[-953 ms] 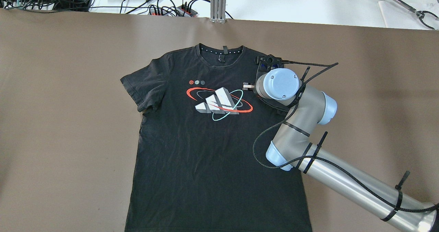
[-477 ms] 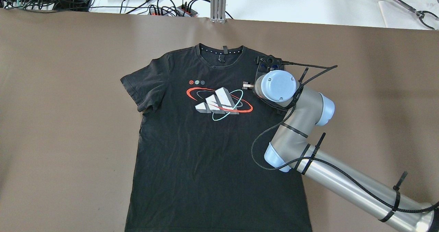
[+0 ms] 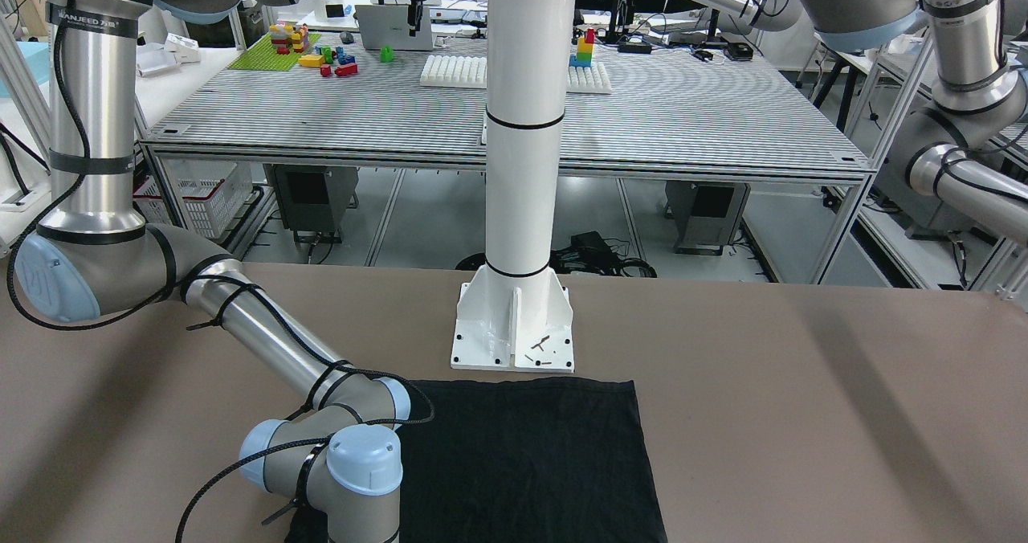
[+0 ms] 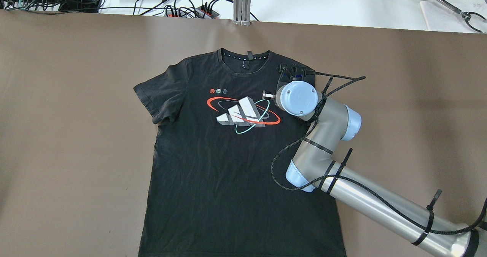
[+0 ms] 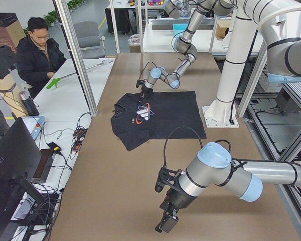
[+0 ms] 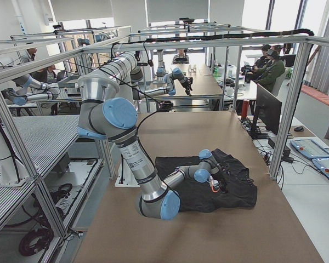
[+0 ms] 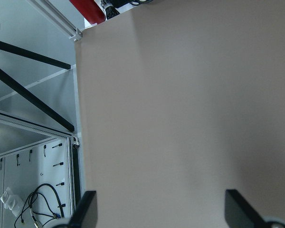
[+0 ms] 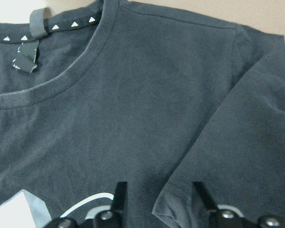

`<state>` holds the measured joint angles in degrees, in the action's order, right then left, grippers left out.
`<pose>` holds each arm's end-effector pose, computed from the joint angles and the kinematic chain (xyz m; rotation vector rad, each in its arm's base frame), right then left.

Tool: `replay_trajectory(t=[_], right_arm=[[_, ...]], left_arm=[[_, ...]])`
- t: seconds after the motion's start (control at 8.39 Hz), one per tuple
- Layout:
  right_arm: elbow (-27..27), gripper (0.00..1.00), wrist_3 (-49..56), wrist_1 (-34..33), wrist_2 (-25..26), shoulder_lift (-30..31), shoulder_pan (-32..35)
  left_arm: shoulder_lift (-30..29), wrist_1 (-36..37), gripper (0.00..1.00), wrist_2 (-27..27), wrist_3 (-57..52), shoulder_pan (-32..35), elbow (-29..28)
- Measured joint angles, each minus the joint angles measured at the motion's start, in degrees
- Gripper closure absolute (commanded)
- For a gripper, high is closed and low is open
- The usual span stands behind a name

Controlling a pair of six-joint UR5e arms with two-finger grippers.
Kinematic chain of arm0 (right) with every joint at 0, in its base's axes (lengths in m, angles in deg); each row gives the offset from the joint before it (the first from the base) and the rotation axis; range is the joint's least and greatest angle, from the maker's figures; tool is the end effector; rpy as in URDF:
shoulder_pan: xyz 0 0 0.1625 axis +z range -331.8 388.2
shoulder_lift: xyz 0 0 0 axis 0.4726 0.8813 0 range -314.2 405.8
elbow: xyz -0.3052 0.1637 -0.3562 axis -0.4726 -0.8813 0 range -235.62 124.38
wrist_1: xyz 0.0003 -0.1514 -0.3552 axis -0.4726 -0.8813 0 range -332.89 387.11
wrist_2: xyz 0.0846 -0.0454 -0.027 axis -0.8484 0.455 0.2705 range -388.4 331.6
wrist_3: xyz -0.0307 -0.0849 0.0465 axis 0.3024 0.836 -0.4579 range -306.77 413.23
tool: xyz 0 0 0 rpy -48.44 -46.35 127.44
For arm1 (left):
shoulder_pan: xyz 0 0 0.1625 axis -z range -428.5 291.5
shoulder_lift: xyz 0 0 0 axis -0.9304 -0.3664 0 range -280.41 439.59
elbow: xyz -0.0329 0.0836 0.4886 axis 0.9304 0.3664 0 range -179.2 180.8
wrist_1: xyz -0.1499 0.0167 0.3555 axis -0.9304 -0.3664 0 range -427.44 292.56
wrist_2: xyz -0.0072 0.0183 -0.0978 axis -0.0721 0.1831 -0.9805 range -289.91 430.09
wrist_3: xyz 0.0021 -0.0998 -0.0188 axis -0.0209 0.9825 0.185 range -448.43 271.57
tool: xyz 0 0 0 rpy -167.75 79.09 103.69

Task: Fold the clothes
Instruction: 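Grasp the sleeve with the right gripper and fold it inward onto the shirt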

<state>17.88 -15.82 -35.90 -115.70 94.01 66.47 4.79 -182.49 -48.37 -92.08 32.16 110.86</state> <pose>-0.5426 -0.6039 0.3612 0.4908 -0.7747 0.3025 -0.1504 -0.3398 0.6388 0.5671 0.4175 0.0122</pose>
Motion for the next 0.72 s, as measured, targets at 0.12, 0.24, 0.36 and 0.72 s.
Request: replay_trajectory(t=[0.12, 0.24, 0.36, 0.72], right_arm=[[0.0, 0.06, 1.51, 0.01, -0.1, 0.09, 0.21], [0.08, 0.06, 2.29, 0.01, -0.31, 0.31, 0.35], [0.41, 0.06, 2.64, 0.05, -0.66, 1.03, 0.43], [5.86, 0.06, 2.83, -0.11, -2.02, 6.52, 0.43]], left_arm=[[0.06, 0.0, 0.06, -0.02, -0.1, -0.02, -0.09], [0.18, 0.0, 0.06, -0.03, -0.17, -0.02, -0.14], [0.28, -0.03, 0.06, -0.05, -0.24, -0.03, -0.16], [0.35, -0.07, 0.06, 0.07, -0.31, -0.03, -0.1]])
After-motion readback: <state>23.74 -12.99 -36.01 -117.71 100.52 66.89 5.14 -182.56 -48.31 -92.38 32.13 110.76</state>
